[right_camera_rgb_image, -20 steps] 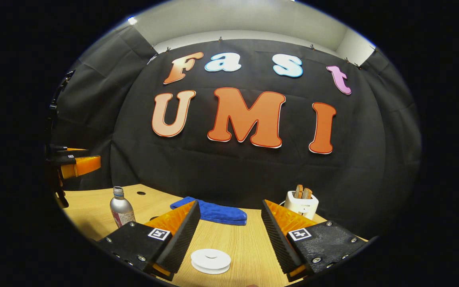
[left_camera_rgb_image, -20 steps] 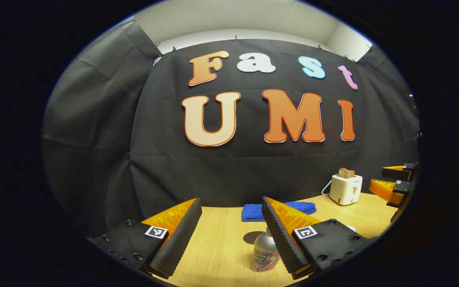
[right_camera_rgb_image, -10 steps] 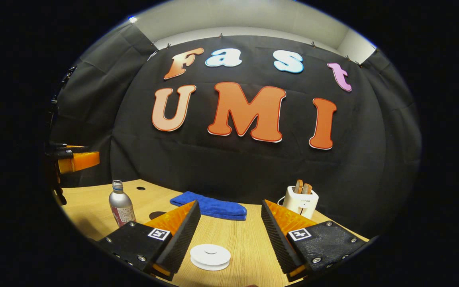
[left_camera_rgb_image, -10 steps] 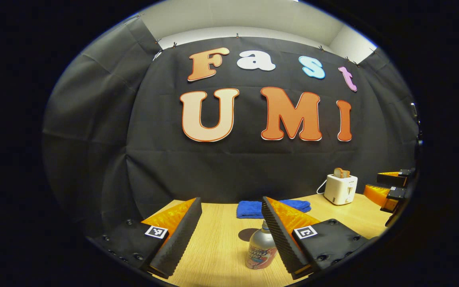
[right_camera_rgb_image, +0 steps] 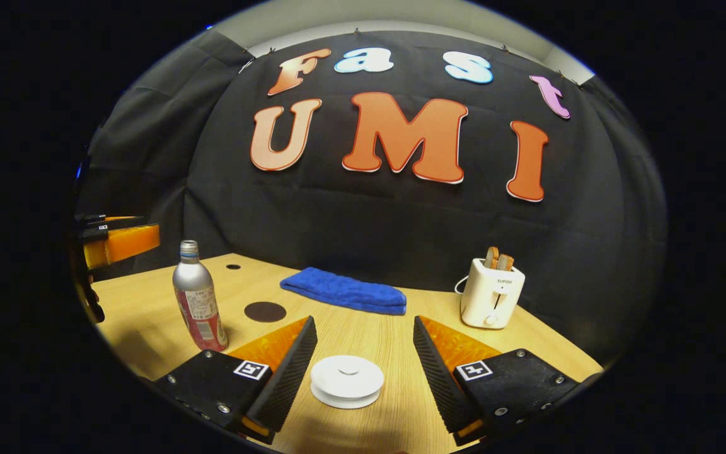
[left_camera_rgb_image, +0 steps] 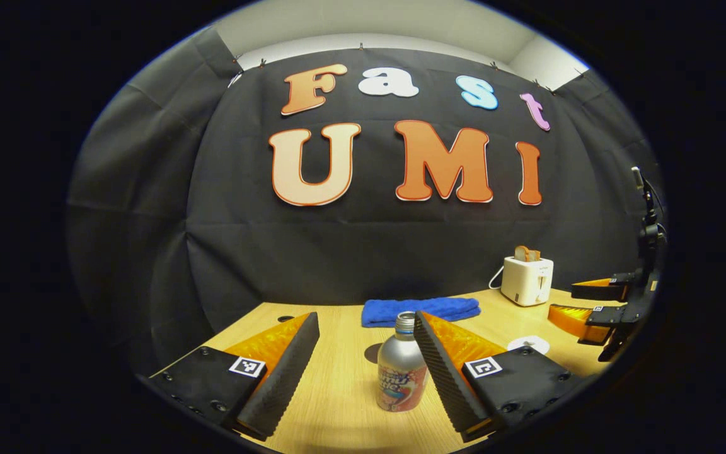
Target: Open the teacup lid with one hand, grasp the water bottle and pour water into the teacup with the other hand; after pouring, place the water bottle on the coaster and then close the teacup lid.
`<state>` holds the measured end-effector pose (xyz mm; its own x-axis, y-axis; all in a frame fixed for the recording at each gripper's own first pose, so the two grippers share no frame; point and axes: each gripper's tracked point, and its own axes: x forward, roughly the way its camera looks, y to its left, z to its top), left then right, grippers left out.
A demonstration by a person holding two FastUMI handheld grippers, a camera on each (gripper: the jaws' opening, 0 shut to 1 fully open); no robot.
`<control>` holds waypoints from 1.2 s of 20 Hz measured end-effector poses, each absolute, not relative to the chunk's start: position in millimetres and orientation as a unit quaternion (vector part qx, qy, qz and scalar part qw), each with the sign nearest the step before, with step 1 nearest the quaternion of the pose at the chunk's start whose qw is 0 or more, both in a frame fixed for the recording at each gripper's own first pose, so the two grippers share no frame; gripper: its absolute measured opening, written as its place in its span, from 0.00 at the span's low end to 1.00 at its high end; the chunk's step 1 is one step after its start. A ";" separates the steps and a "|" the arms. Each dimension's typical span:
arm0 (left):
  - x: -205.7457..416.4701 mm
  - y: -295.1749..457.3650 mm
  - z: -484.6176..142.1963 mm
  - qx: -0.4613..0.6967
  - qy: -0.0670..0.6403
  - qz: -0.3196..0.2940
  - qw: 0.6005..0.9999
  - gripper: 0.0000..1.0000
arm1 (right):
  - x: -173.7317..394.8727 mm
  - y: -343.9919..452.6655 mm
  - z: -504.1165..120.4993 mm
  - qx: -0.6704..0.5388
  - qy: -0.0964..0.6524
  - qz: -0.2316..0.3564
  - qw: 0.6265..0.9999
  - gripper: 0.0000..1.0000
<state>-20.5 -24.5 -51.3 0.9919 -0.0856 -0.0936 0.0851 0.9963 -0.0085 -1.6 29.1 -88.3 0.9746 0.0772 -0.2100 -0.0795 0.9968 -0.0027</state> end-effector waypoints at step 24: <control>-18.5 -32.8 -100.4 0.004 0.095 -0.048 0.994 0.99 | 27.9 54.9 -161.6 -0.019 0.223 0.083 0.971 0.27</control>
